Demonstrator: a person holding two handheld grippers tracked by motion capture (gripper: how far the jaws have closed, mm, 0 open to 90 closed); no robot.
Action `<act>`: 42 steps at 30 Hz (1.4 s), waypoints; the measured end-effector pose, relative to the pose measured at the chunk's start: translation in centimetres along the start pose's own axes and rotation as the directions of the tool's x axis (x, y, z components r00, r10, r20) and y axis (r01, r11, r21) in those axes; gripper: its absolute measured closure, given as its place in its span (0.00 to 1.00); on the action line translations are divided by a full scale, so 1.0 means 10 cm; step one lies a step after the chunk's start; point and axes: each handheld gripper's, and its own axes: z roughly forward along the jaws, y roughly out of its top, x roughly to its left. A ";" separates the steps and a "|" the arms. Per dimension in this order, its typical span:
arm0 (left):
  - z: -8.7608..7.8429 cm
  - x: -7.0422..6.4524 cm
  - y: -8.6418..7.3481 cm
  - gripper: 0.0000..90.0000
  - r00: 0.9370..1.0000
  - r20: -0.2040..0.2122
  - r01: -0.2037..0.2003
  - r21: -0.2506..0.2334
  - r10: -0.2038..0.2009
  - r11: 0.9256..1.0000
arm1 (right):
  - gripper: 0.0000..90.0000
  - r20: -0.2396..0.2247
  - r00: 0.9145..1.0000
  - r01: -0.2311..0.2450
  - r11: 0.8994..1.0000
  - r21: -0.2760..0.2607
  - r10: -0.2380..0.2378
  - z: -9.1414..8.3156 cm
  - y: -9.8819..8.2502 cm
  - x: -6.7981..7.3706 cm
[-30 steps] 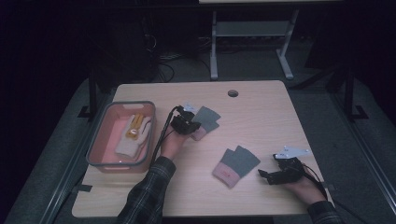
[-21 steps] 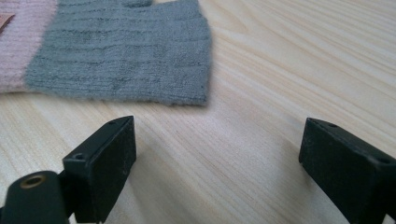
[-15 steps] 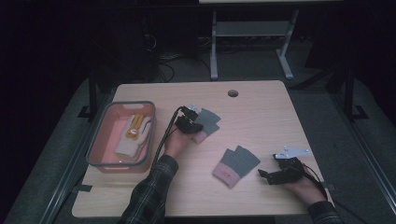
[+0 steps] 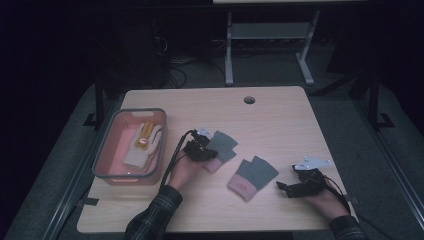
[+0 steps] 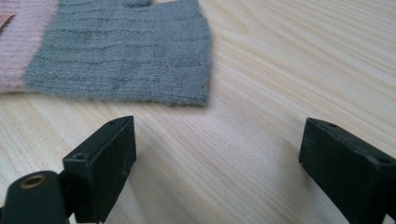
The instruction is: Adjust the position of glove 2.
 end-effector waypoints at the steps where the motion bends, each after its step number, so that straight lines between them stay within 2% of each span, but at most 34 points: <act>1: -0.02 -0.03 -0.03 1.00 1.000 0.005 0.000 -0.001 0.000 1.000 | 0.12 0.000 1.000 0.000 1.000 0.000 0.000 0.00 0.00 0.00; 3: -0.03 -0.08 -0.08 1.00 1.000 0.015 0.011 -0.011 -0.011 1.000 | 0.12 0.000 1.000 0.000 1.000 0.000 0.000 0.00 0.00 0.00; 4: -0.04 -0.12 -0.10 1.00 1.000 0.024 0.005 -0.011 -0.005 1.000 | 0.12 0.000 1.000 0.000 1.000 0.000 0.000 0.00 0.00 0.00; 6: -0.06 -0.16 -0.11 1.00 1.000 0.017 -0.006 -0.012 0.006 1.000 | 0.12 0.000 1.000 0.000 1.000 0.000 0.000 0.00 0.00 0.00; 8: -0.10 -0.16 -0.10 0.98 1.000 0.017 -0.002 -0.041 0.003 0.999 | 0.12 0.000 1.000 0.000 1.000 0.000 0.000 0.00 0.00 0.00; 10: -0.14 -0.14 -0.08 0.92 1.000 -0.012 -0.005 -0.040 0.005 0.999 | 0.12 0.000 1.000 0.000 1.000 0.000 0.000 0.00 0.00 0.00; 11: -0.16 -0.13 -0.07 0.87 0.999 -0.041 -0.011 -0.032 0.010 0.999 | 0.12 0.000 1.000 0.000 1.000 0.000 0.000 0.00 0.00 0.00; 12: -0.17 -0.10 -0.07 0.84 0.998 -0.056 -0.002 -0.033 0.000 0.999 | 0.12 0.000 1.000 0.000 1.000 0.000 0.000 0.00 0.00 0.00; 20: -0.15 0.06 -0.12 0.69 0.993 -0.107 0.054 -0.036 -0.057 0.998 | 0.12 0.000 1.000 0.000 1.000 0.000 0.000 0.00 0.00 0.00; 21: -0.14 0.07 -0.12 0.67 0.992 -0.106 0.071 -0.041 -0.075 0.997 | 0.12 0.000 1.000 0.000 1.000 0.000 0.000 0.00 0.00 0.00; 27: -0.07 0.14 -0.15 0.65 0.990 -0.098 0.098 -0.020 -0.100 0.995 | 0.12 0.000 1.000 0.000 1.000 0.000 0.000 0.00 0.00 0.00; 29: -0.07 0.14 -0.15 0.68 0.991 -0.095 0.096 -0.025 -0.098 0.995 | 0.12 0.000 1.000 0.000 1.000 0.000 0.000 0.00 0.00 0.00; 30: -0.07 0.13 -0.15 0.71 0.992 -0.077 0.095 -0.019 -0.096 0.995 | 0.12 0.000 1.000 -0.001 1.000 0.000 0.001 0.00 0.00 0.00; 33: -0.07 0.12 -0.14 0.84 0.994 -0.066 0.086 -0.012 -0.086 0.996 | 0.21 0.000 1.000 -0.004 1.000 0.019 0.004 -0.03 0.03 0.01; 35: -0.08 0.11 -0.13 0.93 0.994 -0.068 0.079 -0.013 -0.080 0.997 | 0.36 -0.019 1.000 -0.001 1.000 0.005 0.002 -0.07 0.06 0.03; 38: -0.09 0.10 -0.12 0.95 0.994 -0.063 0.082 -0.027 -0.084 0.996 | 0.62 -0.076 0.997 0.002 1.000 0.002 -0.001 -0.11 0.11 0.09; 40: -0.12 0.09 -0.11 0.95 0.994 -0.047 0.092 -0.050 -0.095 0.994 | 0.79 -0.121 0.992 0.023 1.000 0.000 -0.023 -0.11 0.14 0.14; 42: -0.15 0.08 -0.09 0.95 0.994 -0.034 0.097 -0.076 -0.100 0.992 | 0.91 -0.156 0.987 0.029 1.000 0.008 -0.028 -0.08 0.17 0.19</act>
